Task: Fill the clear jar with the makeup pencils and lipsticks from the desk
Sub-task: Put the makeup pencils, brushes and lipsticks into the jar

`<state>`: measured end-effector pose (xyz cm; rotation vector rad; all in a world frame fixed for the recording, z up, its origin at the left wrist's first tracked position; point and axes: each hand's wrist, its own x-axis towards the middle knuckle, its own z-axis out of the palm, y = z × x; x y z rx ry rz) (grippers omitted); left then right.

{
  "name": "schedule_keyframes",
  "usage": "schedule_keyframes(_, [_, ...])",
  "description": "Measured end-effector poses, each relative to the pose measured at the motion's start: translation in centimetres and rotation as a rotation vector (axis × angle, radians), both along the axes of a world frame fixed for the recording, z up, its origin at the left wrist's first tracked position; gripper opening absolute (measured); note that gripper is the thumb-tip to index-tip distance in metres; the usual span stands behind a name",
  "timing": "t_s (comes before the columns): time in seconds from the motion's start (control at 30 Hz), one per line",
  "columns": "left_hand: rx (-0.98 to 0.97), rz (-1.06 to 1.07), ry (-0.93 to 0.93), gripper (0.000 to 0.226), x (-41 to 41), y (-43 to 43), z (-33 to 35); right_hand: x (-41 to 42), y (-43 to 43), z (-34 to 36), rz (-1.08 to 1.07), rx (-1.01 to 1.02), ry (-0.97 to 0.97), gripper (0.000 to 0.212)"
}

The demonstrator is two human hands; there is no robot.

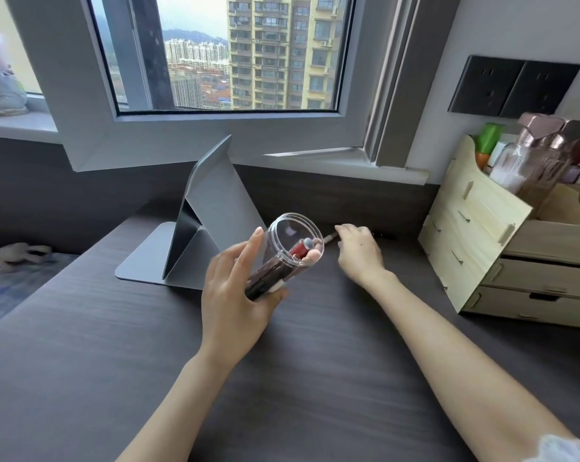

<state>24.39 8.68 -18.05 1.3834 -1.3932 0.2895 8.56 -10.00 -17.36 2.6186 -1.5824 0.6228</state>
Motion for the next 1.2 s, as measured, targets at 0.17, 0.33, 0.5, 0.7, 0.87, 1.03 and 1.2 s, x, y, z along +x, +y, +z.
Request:
schedule_keyframes(0.17, [0.003,-0.016,-0.027,0.089,-0.2,0.1,0.1,2.3,-2.3,-1.3,-0.036,-0.062,0.409,0.034])
schedule_keyframes(0.33, [0.016,-0.026,-0.037,0.089,-0.2,0.0,0.1,2.4,-2.2,-0.9,0.101,-0.301,0.591,0.025])
schedule_keyframes(0.5, [-0.004,-0.034,-0.058,0.087,-0.5,0.2,0.2,-0.2,1.1,0.6,0.08,-0.239,0.226,0.015])
schedule_keyframes(0.7, [0.015,-0.052,-0.082,0.089,-0.9,0.2,-0.2,-7.1,8.8,5.7,0.178,-0.14,-0.624,0.007])
schedule_keyframes(0.87, [0.018,-0.07,-0.137,0.091,-1.2,0.1,-0.6,-10.4,13.6,7.9,0.253,-0.163,-0.456,0.007])
schedule_keyframes(1.03, [0.04,-0.1,-0.295,0.086,-1.5,0.2,-0.9,-7.4,14.7,6.9,0.332,-0.28,-0.314,0.013])
schedule_keyframes(1.2, [0.061,-0.141,-0.329,0.085,-1.6,0.3,-1.1,-4.8,14.3,5.5,0.185,-0.384,-0.255,0.043])
